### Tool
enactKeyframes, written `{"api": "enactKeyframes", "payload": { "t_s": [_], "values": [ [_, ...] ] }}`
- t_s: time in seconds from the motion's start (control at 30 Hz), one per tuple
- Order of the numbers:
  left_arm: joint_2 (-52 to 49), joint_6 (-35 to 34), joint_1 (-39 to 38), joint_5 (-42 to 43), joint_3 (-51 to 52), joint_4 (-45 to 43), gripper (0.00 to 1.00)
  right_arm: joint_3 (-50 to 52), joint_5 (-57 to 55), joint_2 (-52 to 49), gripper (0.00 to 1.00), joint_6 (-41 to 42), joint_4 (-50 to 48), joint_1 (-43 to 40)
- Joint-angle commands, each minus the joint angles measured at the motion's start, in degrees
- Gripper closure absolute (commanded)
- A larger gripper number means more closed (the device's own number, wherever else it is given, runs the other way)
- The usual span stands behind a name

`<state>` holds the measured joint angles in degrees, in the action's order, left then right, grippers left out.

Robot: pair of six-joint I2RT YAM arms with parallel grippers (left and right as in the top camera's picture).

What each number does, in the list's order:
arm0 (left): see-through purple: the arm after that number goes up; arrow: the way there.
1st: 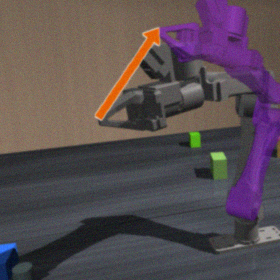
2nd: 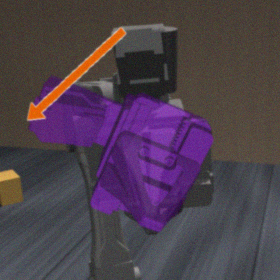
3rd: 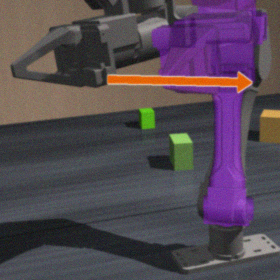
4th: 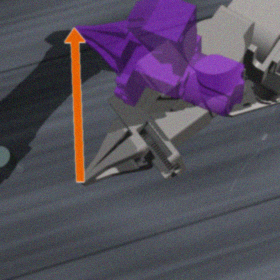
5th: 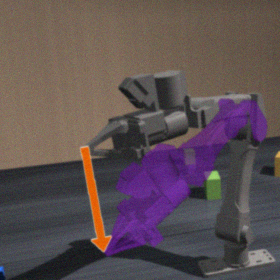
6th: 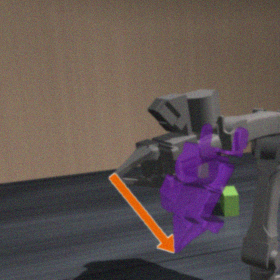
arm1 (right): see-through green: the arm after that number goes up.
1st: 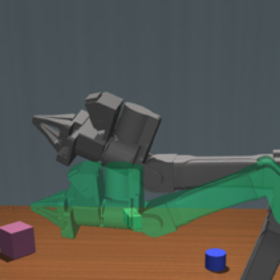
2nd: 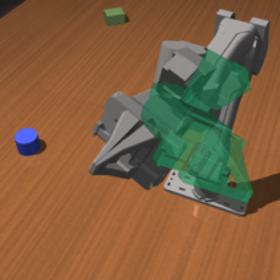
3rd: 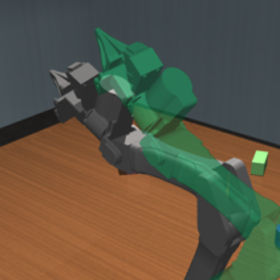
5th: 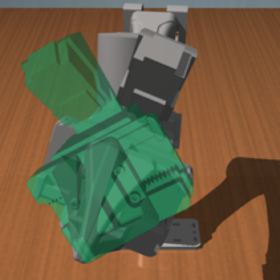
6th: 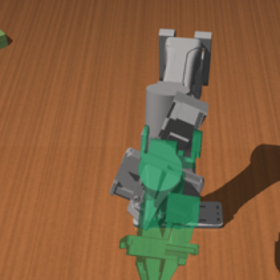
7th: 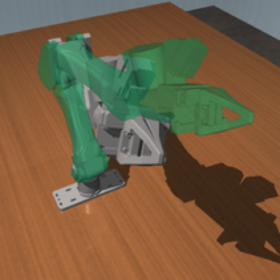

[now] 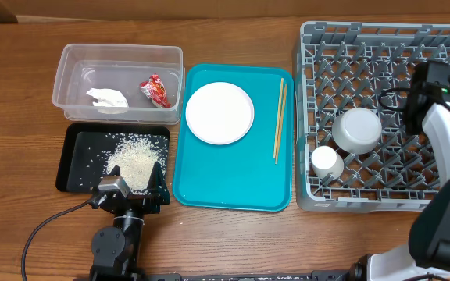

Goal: Sort waste into correct bins and load items into the dishwasher
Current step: 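Place the small white plate upright in the dish rack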

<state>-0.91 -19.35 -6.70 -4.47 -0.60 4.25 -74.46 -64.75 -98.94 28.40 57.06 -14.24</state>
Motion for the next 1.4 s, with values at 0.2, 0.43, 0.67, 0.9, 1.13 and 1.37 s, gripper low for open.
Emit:
{"api": "enactKeyframes", "payload": {
  "t_s": [0.2, 0.43, 0.67, 0.9, 1.13, 1.37],
  "values": [
    [0.66, -0.37, 0.35, 0.48, 0.33, -0.24, 0.00, -0.11, -1.68, -3.34, 0.96, -1.90, 0.09, 9.11],
    [0.66, -0.37, 0.33, 0.48, 0.33, -0.24, 0.00, -0.11, -6.38, -3.54, 0.96, -1.90, 2.08, 10.62],
    [0.66, -0.37, 0.33, 0.50, 0.33, -0.22, 0.00, -0.13, -15.63, -3.54, 0.96, -5.29, -1.31, 9.60],
    [0.66, -0.37, 0.35, 0.48, 0.33, -0.22, 0.00, -0.11, -15.58, -3.76, 0.96, -15.93, -7.54, 7.72],
    [0.66, -0.37, 0.35, 0.48, 0.33, -0.24, 0.00, 3.80, -15.52, -4.09, 0.96, -16.74, -8.26, 7.58],
    [0.66, -0.37, 0.35, 0.50, 0.33, -0.22, 0.00, 6.97, -10.60, -4.07, 0.96, -16.85, -8.04, 9.94]
  ]
}}
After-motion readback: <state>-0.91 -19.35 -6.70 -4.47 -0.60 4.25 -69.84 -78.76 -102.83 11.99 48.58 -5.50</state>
